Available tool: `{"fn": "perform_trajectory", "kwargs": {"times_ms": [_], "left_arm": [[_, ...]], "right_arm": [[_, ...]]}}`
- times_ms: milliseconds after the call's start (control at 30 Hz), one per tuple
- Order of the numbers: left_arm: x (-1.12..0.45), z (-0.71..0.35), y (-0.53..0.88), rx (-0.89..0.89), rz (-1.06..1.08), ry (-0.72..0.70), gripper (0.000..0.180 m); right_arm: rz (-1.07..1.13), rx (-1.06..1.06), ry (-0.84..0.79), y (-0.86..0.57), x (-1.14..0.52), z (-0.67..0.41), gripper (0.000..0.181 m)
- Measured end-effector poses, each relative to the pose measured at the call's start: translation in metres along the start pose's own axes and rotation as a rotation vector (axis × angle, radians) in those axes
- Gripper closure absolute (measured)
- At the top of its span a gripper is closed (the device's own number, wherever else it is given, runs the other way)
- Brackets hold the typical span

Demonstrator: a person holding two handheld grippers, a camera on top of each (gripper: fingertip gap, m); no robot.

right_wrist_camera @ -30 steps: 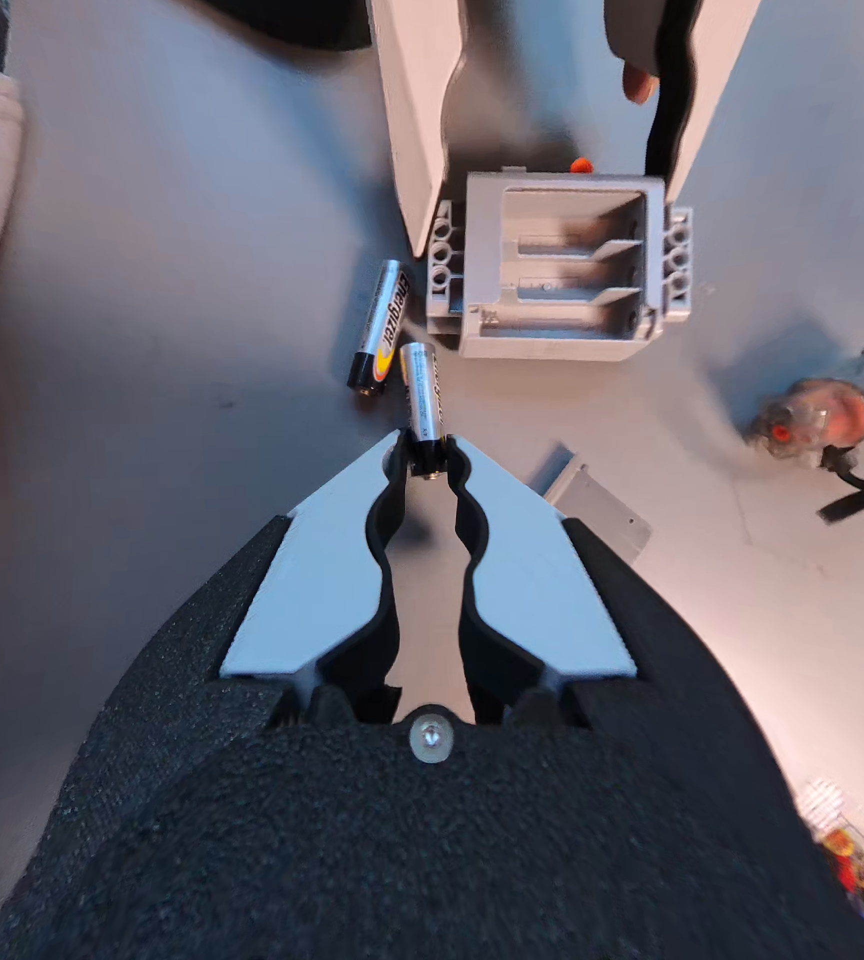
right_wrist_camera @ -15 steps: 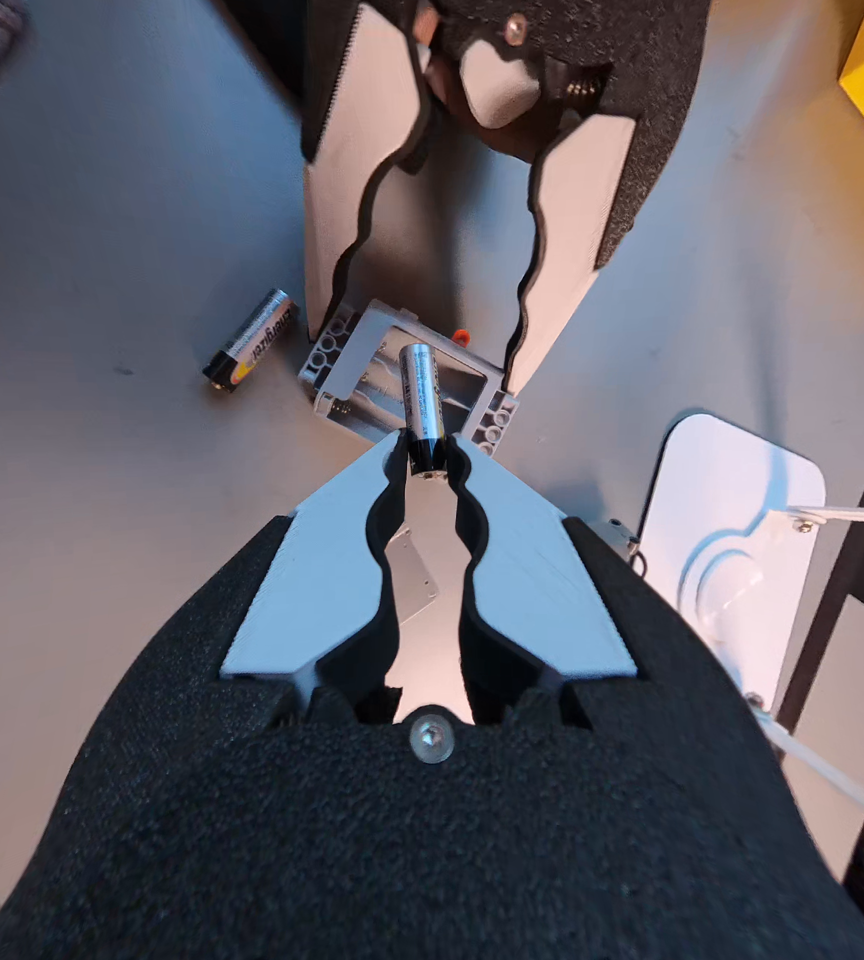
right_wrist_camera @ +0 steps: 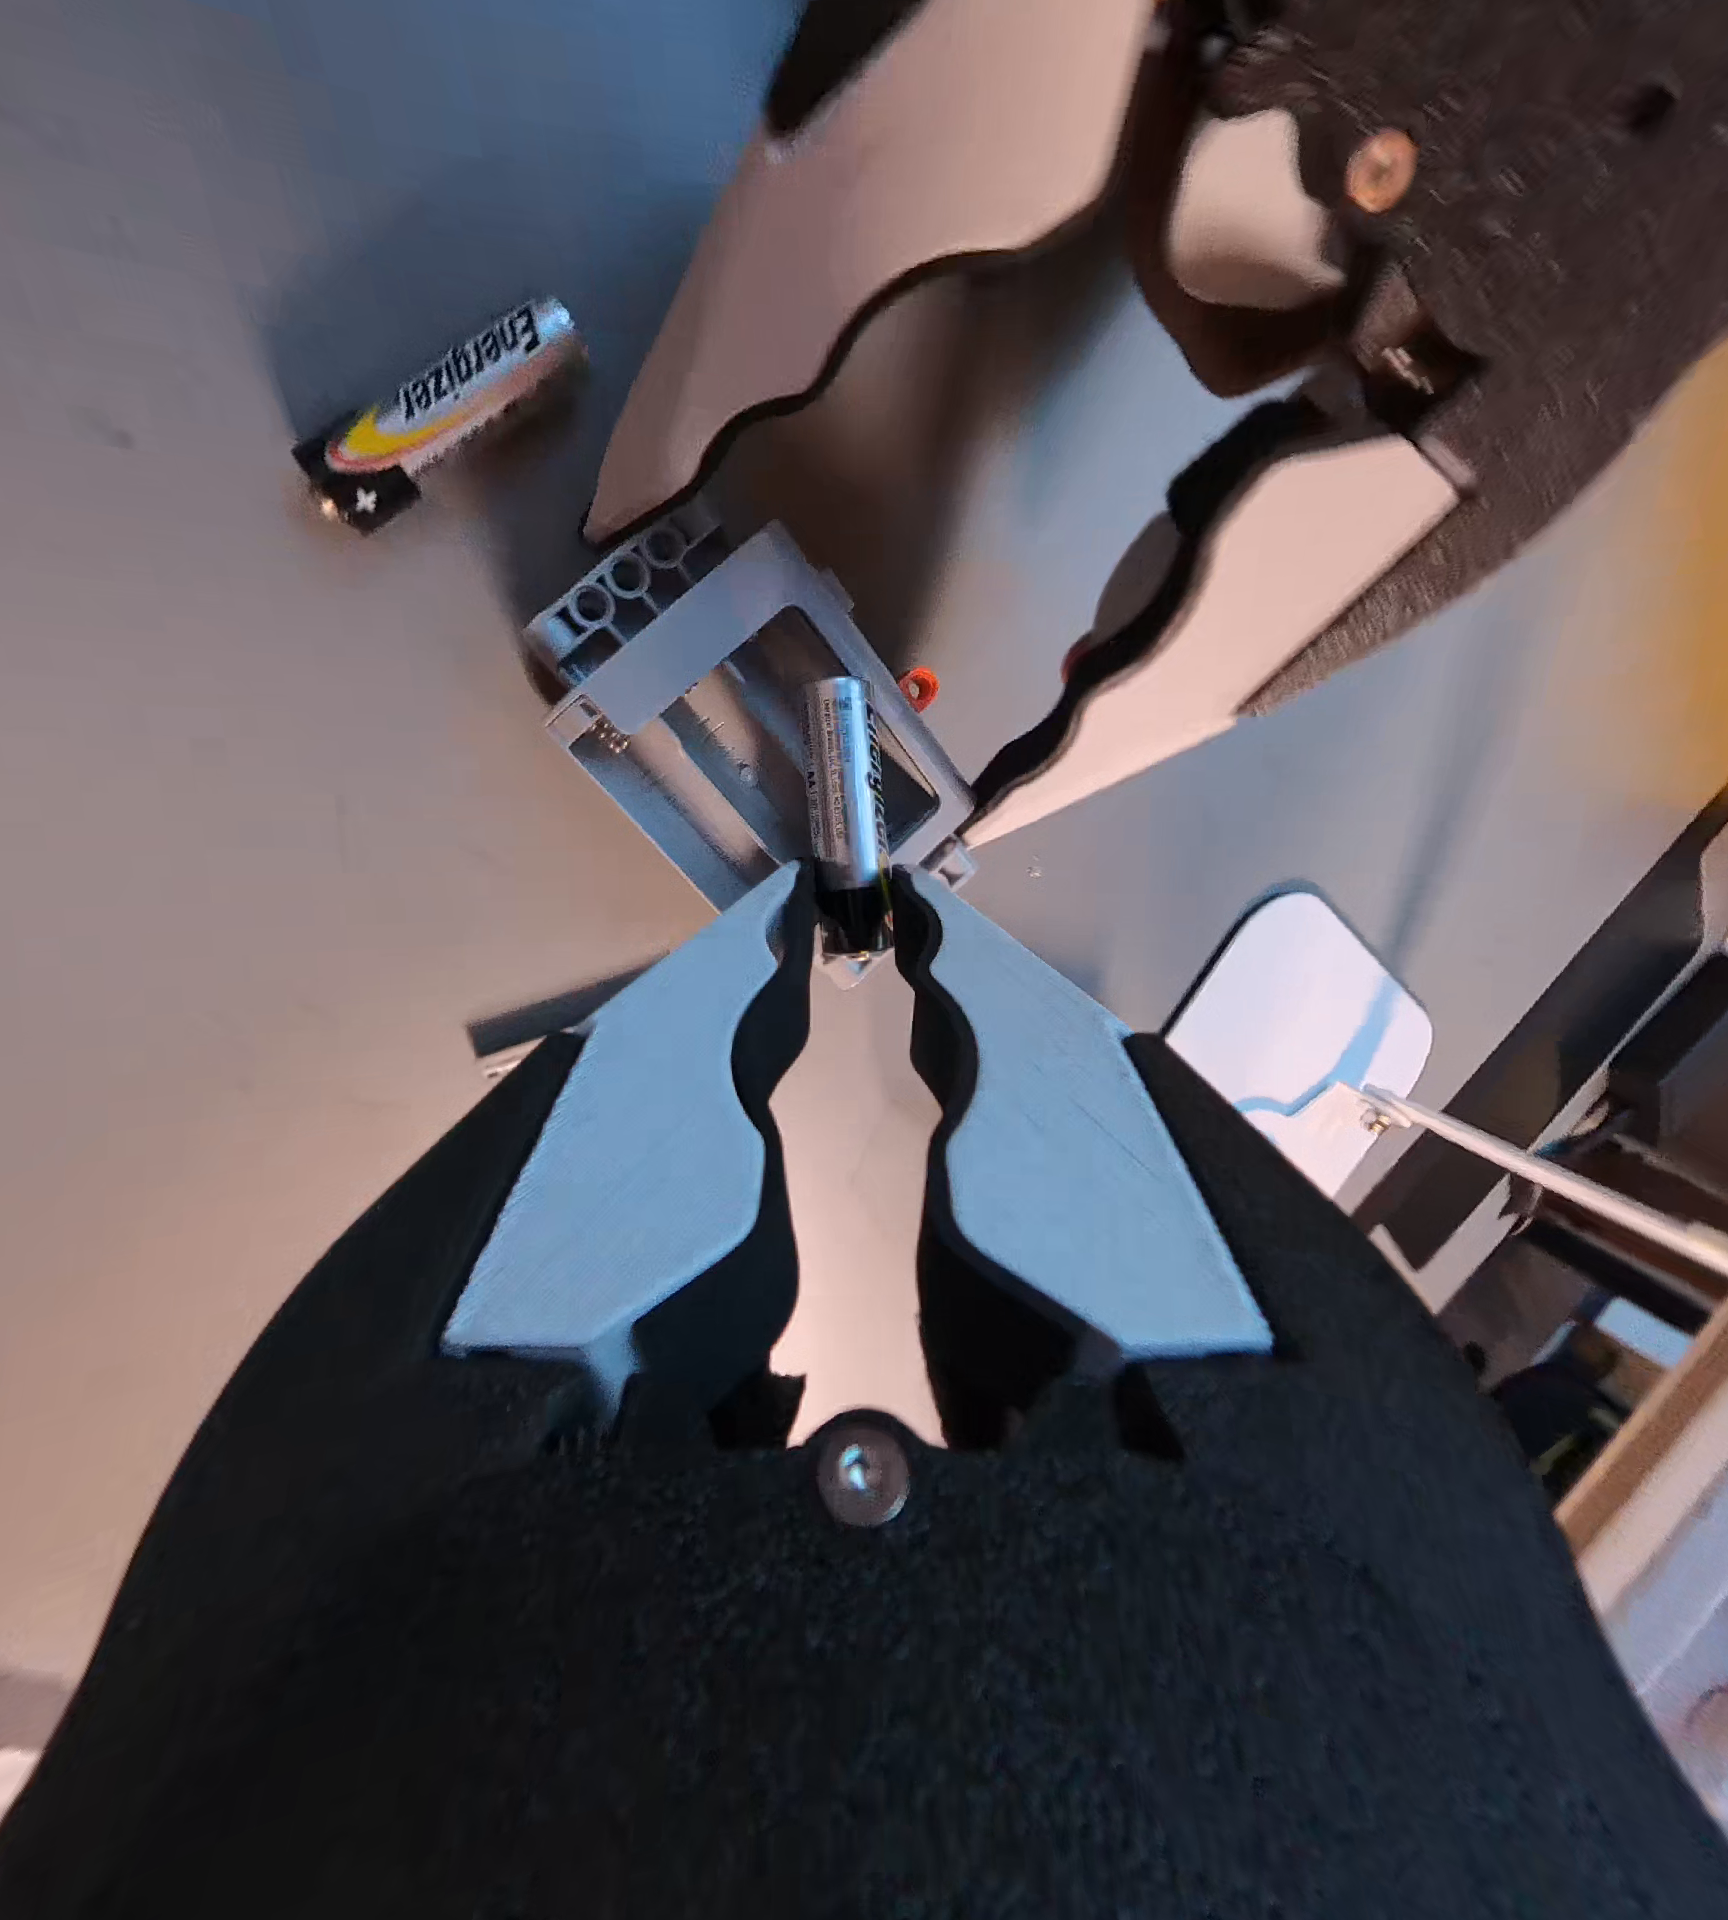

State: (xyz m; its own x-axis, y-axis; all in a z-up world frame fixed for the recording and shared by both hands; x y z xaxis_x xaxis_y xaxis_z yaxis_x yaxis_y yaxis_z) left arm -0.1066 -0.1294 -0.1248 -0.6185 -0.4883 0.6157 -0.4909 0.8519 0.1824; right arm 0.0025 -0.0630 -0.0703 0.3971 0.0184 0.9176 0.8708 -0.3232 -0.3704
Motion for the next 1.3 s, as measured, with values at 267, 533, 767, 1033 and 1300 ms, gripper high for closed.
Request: {"fn": "perform_trajectory", "kwargs": {"times_ms": [267,533,767,1033,1300], "left_arm": [[-0.008,0.003,0.01,0.114,0.132,-0.032,0.095],[-0.005,0.007,0.01,0.128,0.085,-0.026,0.095],[-0.005,0.007,0.012,0.149,0.032,-0.01,0.095],[-0.006,0.008,0.013,0.138,-0.018,0.003,0.094],[-0.006,0.008,0.012,0.126,-0.03,0.011,0.094]], "right_arm": [[-0.08,0.383,0.139,-0.002,-0.012,-0.016,0.168],[-0.029,0.143,0.0,-0.013,-0.012,-0.008,0.154],[-0.076,-0.717,-0.431,-0.009,-0.004,0.023,0.149],[0.065,-0.945,-0.471,0.001,-0.023,0.026,0.152],[0.057,-0.915,-0.391,0.0,-0.029,0.019,0.156]]}}
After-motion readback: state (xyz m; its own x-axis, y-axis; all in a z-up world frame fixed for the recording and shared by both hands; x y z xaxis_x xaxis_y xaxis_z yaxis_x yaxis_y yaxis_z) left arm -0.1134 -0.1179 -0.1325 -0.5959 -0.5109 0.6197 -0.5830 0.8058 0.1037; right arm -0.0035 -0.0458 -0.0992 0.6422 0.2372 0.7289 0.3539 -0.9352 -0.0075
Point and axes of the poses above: each gripper's, where its closed fingertips meet, x back along the fingers, z out of its underside, y = z × x across the jaws, the point moved 10 cm from there along x, back along the fingers, and after that the axes turned 4 degrees about -z, right-handed, at the moved point
